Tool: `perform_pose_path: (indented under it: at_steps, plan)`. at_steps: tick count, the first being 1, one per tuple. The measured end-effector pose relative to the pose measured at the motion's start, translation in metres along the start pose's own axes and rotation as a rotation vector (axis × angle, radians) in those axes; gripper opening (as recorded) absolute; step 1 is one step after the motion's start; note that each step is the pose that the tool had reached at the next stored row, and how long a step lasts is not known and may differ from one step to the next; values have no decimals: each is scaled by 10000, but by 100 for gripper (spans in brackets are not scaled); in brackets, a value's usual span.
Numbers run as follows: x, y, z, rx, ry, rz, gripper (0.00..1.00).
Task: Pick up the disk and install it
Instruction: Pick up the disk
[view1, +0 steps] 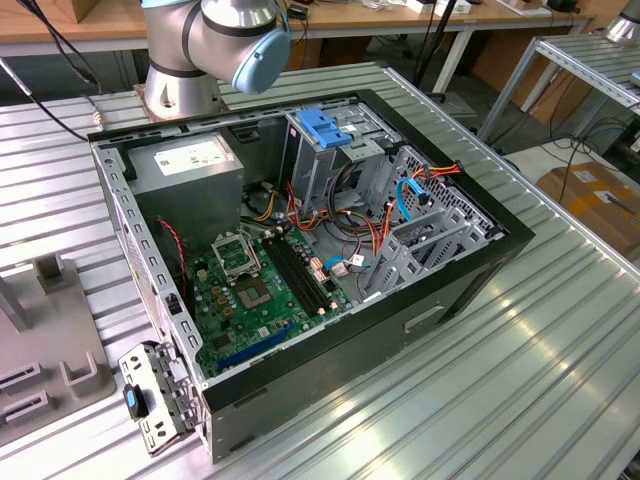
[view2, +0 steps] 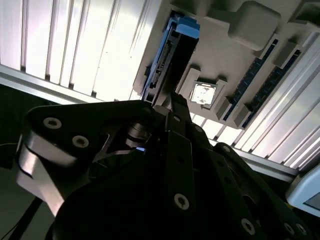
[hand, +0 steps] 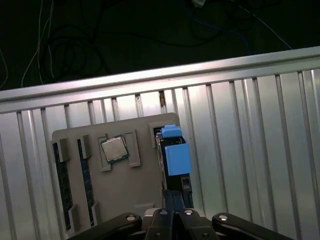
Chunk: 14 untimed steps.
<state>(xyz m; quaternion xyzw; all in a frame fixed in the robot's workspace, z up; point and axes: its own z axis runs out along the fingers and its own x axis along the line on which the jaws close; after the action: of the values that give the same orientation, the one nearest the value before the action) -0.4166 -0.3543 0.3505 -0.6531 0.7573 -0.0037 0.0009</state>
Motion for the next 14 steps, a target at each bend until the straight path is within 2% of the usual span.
perform_pose_path:
  at_steps: [14]
  plan:
    - [0, 0, 0, 0, 0, -5, 11]
